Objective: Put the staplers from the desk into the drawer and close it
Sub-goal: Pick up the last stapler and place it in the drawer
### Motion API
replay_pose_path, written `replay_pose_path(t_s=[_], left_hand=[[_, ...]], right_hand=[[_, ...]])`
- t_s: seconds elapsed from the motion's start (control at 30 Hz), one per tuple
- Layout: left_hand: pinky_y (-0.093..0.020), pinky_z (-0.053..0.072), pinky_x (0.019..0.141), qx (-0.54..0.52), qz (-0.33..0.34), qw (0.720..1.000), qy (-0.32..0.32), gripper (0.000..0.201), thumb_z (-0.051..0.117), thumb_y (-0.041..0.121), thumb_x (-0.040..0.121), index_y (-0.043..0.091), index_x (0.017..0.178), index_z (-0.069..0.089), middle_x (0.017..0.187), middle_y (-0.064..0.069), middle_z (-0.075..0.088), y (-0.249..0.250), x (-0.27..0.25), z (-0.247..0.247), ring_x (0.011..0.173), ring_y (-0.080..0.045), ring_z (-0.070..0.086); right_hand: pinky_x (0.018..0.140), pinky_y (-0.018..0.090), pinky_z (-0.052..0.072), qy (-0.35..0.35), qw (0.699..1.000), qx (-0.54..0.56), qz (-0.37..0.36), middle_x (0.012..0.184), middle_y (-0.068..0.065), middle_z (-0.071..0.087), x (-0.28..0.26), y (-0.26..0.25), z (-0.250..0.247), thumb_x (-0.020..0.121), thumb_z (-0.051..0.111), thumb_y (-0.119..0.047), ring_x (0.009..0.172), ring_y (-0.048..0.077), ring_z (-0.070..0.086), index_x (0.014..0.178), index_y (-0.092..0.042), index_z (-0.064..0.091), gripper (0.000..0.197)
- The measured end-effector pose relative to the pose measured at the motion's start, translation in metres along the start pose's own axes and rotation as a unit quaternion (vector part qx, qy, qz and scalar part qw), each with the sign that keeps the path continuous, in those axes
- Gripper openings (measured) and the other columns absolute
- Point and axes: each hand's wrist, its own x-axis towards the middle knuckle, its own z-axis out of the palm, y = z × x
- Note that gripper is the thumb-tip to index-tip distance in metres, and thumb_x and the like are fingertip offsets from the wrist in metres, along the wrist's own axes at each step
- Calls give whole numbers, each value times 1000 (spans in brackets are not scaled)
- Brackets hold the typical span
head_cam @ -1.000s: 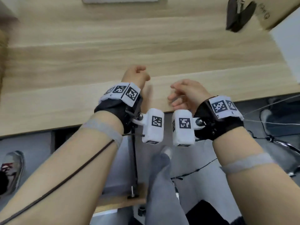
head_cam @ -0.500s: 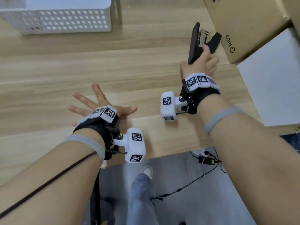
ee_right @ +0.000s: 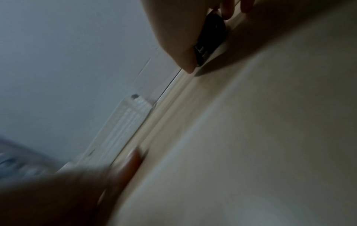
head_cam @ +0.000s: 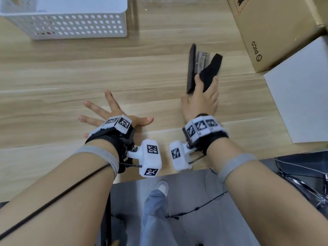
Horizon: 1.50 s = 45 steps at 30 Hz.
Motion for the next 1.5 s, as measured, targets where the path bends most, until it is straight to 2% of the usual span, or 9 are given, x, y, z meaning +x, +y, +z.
replay_pose_path(t_s=[0.23,0.6,0.77,0.87,0.97,1.1,1.23,1.37,1.5], left_hand=[[-72,0,104,14,4,1000,10,134,69,70,50,42,142,-24,151,-11,-39,-1,0,0,137,-50,-26],[-71,-4,104,-7,33,999,15,127,67,68,56,40,144,-19,152,-14,-36,-7,2,3,137,-51,-25],[-61,-4,112,-58,154,986,-22,76,57,43,80,40,145,18,158,-15,-17,-49,6,-12,141,-48,-15],[-34,48,93,-355,223,892,-167,31,49,12,79,14,107,61,114,-11,61,-100,-9,-31,107,-24,60],[-35,56,82,-567,212,722,-335,31,42,12,83,12,109,58,102,-7,63,-157,-24,-51,82,-21,67],[-33,59,61,-592,221,727,-268,39,45,35,91,17,123,56,103,-3,67,-229,-29,-70,74,-16,73],[-36,58,61,-582,218,731,-283,39,39,35,93,13,125,46,94,-4,66,-298,-19,-86,68,-17,73],[-40,59,62,-595,200,718,-303,54,28,39,96,9,141,34,109,-10,64,-349,-14,-95,75,-20,72],[-34,58,68,-610,166,720,-285,42,28,32,98,16,132,45,117,-10,64,-386,-4,-83,89,-18,66]], right_hand=[[103,39,31,-53,994,73,-58,136,1,45,-6,-15,-4,72,64,-45,126,24,40,125,-25,44,60],[83,34,47,-219,974,62,-1,123,8,52,-6,-48,-28,57,77,-26,111,28,53,134,-14,31,90],[73,18,37,-279,941,193,1,117,3,51,-64,-54,-35,70,75,-20,99,15,52,137,-8,36,79],[84,18,35,-283,934,215,-41,142,8,45,-112,-77,-29,69,76,-18,125,19,47,145,-4,22,94],[87,27,46,-272,929,239,-78,113,7,59,-162,-111,-14,61,79,-17,112,26,55,135,-3,38,85],[105,38,40,-246,929,227,-157,125,17,48,-231,-150,17,50,82,-25,121,28,45,142,-14,31,106],[88,23,51,-335,822,458,-45,111,7,62,-295,-175,39,65,76,-10,95,10,63,118,-17,51,59],[80,36,54,-428,667,607,62,105,11,64,-341,-190,61,71,57,-4,88,23,61,120,-17,48,51],[72,32,57,-529,648,544,72,75,7,69,-373,-191,80,72,54,2,70,20,67,97,-5,61,27]])
